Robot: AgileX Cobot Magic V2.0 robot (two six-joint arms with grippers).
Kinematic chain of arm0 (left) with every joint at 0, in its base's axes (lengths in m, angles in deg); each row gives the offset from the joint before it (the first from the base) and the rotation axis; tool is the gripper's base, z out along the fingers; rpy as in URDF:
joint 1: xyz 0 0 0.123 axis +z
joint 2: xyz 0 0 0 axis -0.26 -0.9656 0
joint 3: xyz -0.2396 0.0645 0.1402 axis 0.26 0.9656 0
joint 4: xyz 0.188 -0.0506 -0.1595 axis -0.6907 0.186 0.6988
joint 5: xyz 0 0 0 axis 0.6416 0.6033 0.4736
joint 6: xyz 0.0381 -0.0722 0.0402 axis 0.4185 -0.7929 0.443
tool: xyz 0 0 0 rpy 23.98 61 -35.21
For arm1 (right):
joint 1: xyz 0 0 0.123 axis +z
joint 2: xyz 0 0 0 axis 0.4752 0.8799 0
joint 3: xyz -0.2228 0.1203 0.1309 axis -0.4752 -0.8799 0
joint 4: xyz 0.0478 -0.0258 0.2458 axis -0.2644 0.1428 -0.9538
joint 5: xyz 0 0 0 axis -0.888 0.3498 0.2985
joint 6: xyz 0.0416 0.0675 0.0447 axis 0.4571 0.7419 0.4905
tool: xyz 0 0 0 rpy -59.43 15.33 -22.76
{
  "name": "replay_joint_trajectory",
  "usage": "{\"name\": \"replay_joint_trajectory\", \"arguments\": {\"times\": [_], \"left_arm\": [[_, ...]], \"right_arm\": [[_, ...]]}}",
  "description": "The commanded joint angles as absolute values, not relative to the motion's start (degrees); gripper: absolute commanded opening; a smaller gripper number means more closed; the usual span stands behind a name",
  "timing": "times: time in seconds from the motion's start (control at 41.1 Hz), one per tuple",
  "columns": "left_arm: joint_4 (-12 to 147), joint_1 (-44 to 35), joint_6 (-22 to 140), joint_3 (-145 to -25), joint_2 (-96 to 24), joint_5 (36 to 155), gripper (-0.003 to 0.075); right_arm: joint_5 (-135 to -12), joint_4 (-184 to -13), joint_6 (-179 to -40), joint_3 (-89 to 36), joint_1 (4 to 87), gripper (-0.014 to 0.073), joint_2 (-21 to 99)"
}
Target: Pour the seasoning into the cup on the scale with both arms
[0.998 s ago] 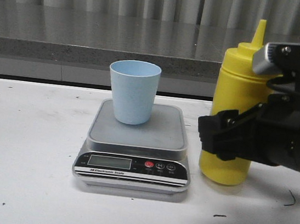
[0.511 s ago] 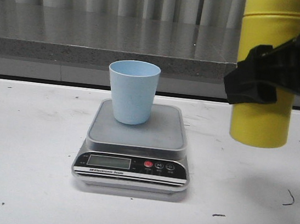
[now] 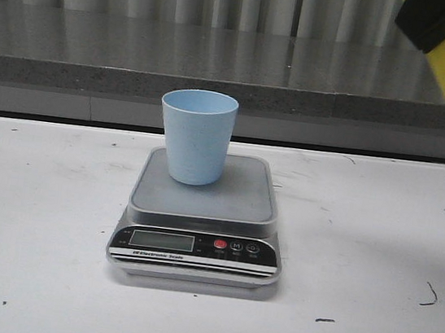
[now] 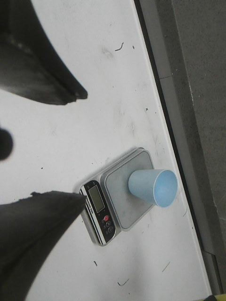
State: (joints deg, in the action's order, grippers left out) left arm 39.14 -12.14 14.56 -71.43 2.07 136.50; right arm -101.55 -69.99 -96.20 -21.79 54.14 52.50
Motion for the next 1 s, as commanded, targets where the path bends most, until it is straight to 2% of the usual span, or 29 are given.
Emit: {"name": "replay_joint_trajectory", "arguments": {"times": [0.0,0.195,0.317,0.779,0.974], "left_arm": [[39.18,-12.44,13.93,-72.79,1.52,132.30,0.0409],[39.18,-12.44,13.93,-72.79,1.52,132.30,0.0409],[39.18,-12.44,13.93,-72.79,1.52,132.30,0.0409],[39.18,-12.44,13.93,-72.79,1.52,132.30,0.0409],[39.18,-12.44,13.93,-72.79,1.52,132.30,0.0409]], "right_arm": [[-101.58,-65.78,-98.87,-16.48,53.82,0.0296,52.67],[-108.59,-63.84,-107.52,-10.42,54.84,0.0296,59.37],[-108.87,-62.93,-111.78,-9.78,56.78,0.0296,62.99],[-112.44,-37.61,-111.81,-9.78,65.32,0.0296,74.18],[-114.87,-33.65,-111.81,-8.20,65.98,0.0296,77.06]]}}
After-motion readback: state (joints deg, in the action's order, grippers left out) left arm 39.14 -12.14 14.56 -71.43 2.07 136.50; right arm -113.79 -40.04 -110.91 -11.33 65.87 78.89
